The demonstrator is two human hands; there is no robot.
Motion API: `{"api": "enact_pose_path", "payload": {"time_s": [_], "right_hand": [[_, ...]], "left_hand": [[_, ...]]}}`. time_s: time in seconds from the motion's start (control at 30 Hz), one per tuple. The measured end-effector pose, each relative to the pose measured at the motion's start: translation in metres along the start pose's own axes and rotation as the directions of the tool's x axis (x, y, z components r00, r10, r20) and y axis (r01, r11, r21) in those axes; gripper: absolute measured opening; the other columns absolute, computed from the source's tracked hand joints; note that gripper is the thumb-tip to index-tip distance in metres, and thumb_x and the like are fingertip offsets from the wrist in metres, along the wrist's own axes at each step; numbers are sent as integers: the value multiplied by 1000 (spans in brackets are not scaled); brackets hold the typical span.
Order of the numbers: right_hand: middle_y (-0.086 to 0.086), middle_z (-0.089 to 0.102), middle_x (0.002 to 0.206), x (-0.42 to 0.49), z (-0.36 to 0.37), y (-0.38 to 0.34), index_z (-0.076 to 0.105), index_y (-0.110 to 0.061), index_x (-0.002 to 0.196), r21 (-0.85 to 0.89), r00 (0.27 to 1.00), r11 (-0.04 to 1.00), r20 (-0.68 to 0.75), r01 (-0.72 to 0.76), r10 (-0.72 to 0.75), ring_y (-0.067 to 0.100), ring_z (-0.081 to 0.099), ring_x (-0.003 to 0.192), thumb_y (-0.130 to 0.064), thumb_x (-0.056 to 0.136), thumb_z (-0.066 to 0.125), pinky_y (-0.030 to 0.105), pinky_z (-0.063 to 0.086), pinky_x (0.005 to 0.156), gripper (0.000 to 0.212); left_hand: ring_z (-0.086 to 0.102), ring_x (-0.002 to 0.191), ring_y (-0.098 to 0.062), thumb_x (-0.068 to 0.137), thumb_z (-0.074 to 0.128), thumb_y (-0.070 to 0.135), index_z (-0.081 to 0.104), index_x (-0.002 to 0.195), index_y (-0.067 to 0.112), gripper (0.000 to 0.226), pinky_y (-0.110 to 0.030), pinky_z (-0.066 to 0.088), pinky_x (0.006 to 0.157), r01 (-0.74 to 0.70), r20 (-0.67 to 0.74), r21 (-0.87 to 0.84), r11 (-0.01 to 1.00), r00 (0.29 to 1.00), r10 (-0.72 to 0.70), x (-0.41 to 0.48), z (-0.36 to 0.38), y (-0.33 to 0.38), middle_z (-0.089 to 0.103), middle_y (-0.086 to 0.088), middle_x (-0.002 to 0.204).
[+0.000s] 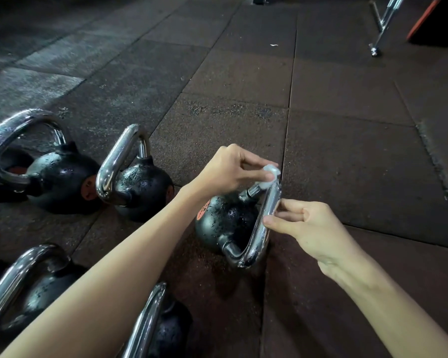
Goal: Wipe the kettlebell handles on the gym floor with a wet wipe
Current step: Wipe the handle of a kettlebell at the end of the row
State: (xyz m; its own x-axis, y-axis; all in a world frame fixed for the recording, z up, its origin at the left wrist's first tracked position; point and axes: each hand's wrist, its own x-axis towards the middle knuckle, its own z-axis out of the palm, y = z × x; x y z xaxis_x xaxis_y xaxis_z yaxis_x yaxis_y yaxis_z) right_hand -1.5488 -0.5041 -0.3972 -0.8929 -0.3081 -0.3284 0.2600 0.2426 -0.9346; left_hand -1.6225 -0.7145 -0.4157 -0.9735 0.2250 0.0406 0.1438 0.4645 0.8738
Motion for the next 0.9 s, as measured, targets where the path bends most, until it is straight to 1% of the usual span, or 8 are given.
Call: {"api": "enact_pose_path", "payload": {"time_s": [0.07, 0.13, 0.3, 0.4, 0.57, 0.7, 0.8, 0.9], "right_hand": [[-5, 81, 94, 1, 1, 1, 80, -25, 105, 24, 1000, 1000, -7, 13, -12, 3, 74, 97, -8, 82, 82, 20, 47, 95, 28], [-4, 81, 96, 3, 1, 3, 79, -24, 109, 45, 1000, 999, -9, 17, -16, 5, 74, 99, -8, 82, 82, 21, 47, 98, 31], [-1, 81, 99, 7, -1, 4, 79, -21, 110, 83, 1000, 996, 12, 20, -21, 8, 74, 103, -7, 83, 81, 20, 46, 99, 30], [-1, 81, 100, 10, -3, 4, 79, -22, 107, 104, 999, 994, 35, 24, -27, 5, 73, 102, -8, 85, 79, 17, 45, 93, 26], [-10, 79, 84, 19, -2, 2, 76, -26, 95, 175, 1000, 985, 28, 9, -14, -11, 68, 71, -7, 89, 75, 4, 42, 61, 20], [-6, 79, 95, 25, 1, 8, 78, -23, 112, 228, 997, 970, 24, -78, 74, -8, 56, 49, -18, 87, 78, 25, 29, 64, 25], [-8, 79, 101, 28, -1, 10, 78, -25, 114, 250, 996, 964, 17, -91, 90, -5, 55, 56, -25, 83, 80, 28, 26, 62, 31], [-7, 79, 109, 30, -4, 10, 79, -24, 115, 249, 996, 964, 12, -89, 88, 2, 49, 71, -26, 82, 82, 28, 26, 60, 33]], "left_hand": [[52, 60, 16, 87, 83, 32, 82, 110, 23, 25, -13, 48, 61, -19, 50, 69, 997, 999, 16, 4, -5, 12, 77, 17, 75], [65, 86, 11, 85, 84, 38, 83, 109, 30, 26, -30, 57, 91, 16, 83, 91, 996, 996, -24, 8, -11, 11, 80, 15, 94], [68, 90, 8, 85, 84, 33, 83, 109, 25, 25, -13, 46, 82, 55, -27, 6, 998, 998, -55, -7, -1, 3, 79, 16, 101], [70, 89, -1, 83, 85, 35, 83, 107, 28, 25, -21, 49, 78, 21, -32, -57, 998, 999, -23, -30, 6, 5, 77, 18, 101], [61, 76, 15, 84, 84, 37, 83, 106, 32, 23, -7, 39, 69, 52, -139, 17, 999, 989, -49, -37, 5, 12, 75, 20, 101], [60, 70, 13, 85, 83, 38, 83, 105, 34, 21, -12, 41, 68, 152, -155, -50, 987, 975, -158, -64, 8, 10, 76, 20, 90], [64, 66, 2, 86, 79, 46, 80, 93, 48, 8, -28, 47, 57, 207, -171, 40, 978, 965, -197, -98, 21, 10, 72, 34, 79], [57, 61, 17, 88, 81, 30, 83, 102, 30, 14, -8, 38, 57, 133, -208, 20, 991, 970, -126, -121, 30, 12, 69, 30, 70]]}}
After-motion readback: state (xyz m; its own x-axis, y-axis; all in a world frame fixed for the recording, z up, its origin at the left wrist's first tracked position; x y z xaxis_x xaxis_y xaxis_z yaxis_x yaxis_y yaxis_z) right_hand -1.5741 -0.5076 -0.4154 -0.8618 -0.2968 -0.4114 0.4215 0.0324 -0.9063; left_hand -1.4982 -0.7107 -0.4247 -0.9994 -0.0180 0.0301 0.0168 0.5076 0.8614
